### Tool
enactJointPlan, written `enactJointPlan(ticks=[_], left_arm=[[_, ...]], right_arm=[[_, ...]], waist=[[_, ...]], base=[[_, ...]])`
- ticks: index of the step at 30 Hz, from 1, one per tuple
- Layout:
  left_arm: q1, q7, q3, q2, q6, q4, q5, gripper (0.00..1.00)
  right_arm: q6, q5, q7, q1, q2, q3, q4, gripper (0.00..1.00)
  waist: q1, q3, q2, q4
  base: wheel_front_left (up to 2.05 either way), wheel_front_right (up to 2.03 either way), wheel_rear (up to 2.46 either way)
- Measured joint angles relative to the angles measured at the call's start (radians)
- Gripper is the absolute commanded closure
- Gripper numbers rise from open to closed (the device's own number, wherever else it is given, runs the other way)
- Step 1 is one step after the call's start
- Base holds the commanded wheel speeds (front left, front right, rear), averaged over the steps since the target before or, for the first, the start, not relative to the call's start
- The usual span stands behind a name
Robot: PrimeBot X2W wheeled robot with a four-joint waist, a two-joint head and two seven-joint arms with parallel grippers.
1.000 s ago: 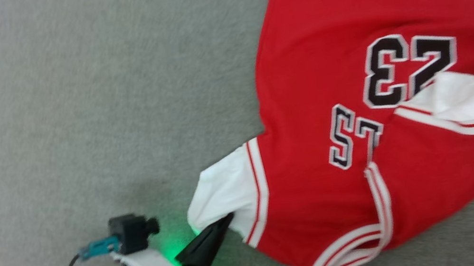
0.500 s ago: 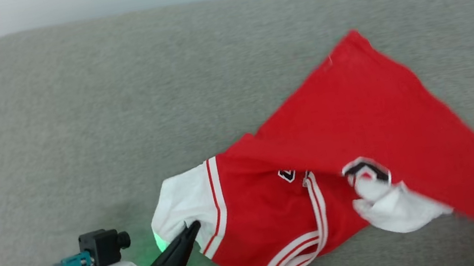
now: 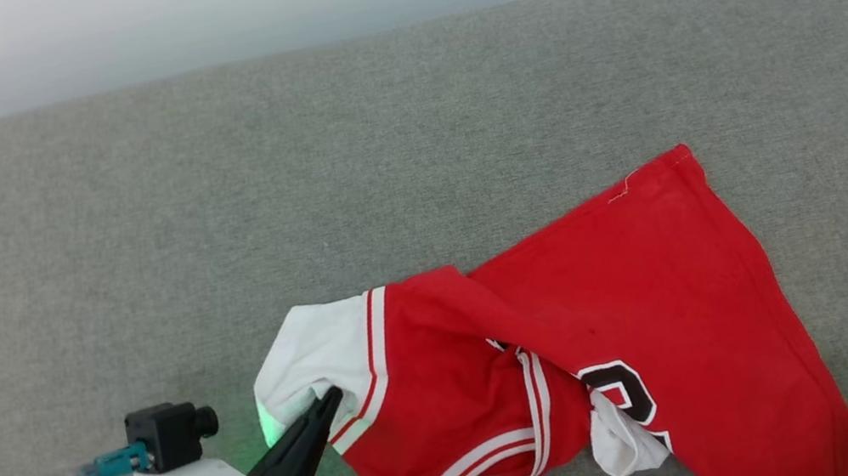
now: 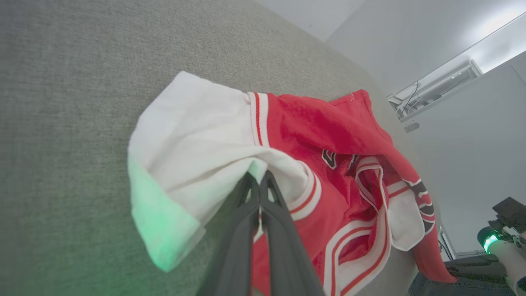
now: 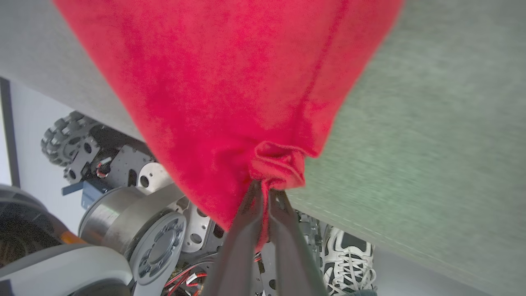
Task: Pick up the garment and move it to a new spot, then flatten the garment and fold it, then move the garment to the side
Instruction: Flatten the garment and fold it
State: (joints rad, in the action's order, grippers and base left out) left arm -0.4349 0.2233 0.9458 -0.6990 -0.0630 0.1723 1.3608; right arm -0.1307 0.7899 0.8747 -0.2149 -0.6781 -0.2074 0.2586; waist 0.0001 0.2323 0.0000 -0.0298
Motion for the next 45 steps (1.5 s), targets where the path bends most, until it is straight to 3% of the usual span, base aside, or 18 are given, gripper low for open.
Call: enactJointPlan(ticks=[3, 9, 14, 16, 20, 26, 32, 38, 39, 40, 41, 45], left_arm=[[0.001, -0.001, 0.004, -0.001, 0.0, -0.001, -0.005, 1.0], [-0.005, -0.008, 0.014, 0.005, 0.0, -0.014, -0.018, 1.0], [-0.027, -0.02, 0.024, 0.02, -0.007, -0.017, -0.035, 1.0], [-0.038, -0.021, 0.027, 0.03, -0.009, -0.016, -0.041, 1.0], [-0.059, -0.03, 0.031, 0.046, -0.017, -0.005, -0.048, 1.0], [-0.099, -0.035, 0.032, 0.072, -0.031, 0.014, -0.058, 1.0], [-0.131, -0.034, 0.04, 0.106, -0.044, 0.041, -0.068, 1.0], [-0.158, -0.029, 0.043, 0.132, -0.056, 0.069, -0.069, 1.0], [-0.16, -0.029, 0.044, 0.134, -0.057, 0.072, -0.069, 1.0], [-0.162, -0.029, 0.045, 0.136, -0.06, 0.075, -0.069, 1.0], [-0.165, -0.028, 0.046, 0.137, -0.06, 0.079, -0.069, 1.0], [-0.17, -0.02, 0.044, 0.146, -0.062, 0.092, -0.061, 1.0]], right_arm=[[0.0, 0.009, 0.012, -0.009, -0.016, 0.075, 0.03, 0.0], [0.0, 0.063, 0.07, -0.018, -0.045, 0.325, 0.164, 0.0], [0.0, 0.027, 0.057, 0.146, -0.077, 0.408, 0.218, 0.0], [0.0, -0.013, 0.027, 0.24, -0.08, 0.384, 0.194, 0.0], [0.0, -0.067, -0.027, 0.422, -0.07, 0.237, 0.1, 0.0], [0.0, -0.116, -0.057, 0.653, -0.043, 0.021, -0.145, 0.0], [0.0, -0.123, -0.089, 0.782, -0.039, -0.138, -0.371, 0.0], [0.0, -0.09, -0.12, 0.858, -0.056, -0.246, -0.476, 0.0], [0.0, -0.078, -0.125, 0.865, -0.062, -0.261, -0.482, 0.33], [0.0, -0.066, -0.129, 0.876, -0.069, -0.276, -0.486, 0.33], [0.0, -0.057, -0.138, 0.886, -0.074, -0.287, -0.492, 0.97], [0.0, -0.026, -0.202, 0.916, -0.065, -0.315, -0.523, 1.0]], waist=[[0.0, -0.004, 0.0, -0.003], [0.0, 0.001, 0.0, 0.017], [0.0, 0.017, 0.0, 0.044], [0.0, 0.024, 0.0, 0.058], [0.0, 0.042, 0.0, 0.088], [0.0, 0.085, 0.0, 0.128], [0.0, 0.133, 0.0, 0.163], [0.0, 0.169, 0.0, 0.193], [0.0, 0.173, 0.0, 0.196], [0.0, 0.177, 0.0, 0.199], [0.0, 0.179, 0.0, 0.2], [0.0, 0.176, 0.0, 0.194]], base=[[0.0, 0.0, 0.0], [0.0, 0.0, 0.0], [0.0, 0.0, 0.0], [0.0, 0.0, 0.0], [0.0, 0.0, 0.0], [0.0, 0.0, 0.0], [0.0, 0.0, 0.0], [0.0, 0.0, 0.0], [0.0, 0.0, 0.0], [0.0, 0.0, 0.0], [0.0, 0.0, 0.0], [0.0, 0.0, 0.0]])
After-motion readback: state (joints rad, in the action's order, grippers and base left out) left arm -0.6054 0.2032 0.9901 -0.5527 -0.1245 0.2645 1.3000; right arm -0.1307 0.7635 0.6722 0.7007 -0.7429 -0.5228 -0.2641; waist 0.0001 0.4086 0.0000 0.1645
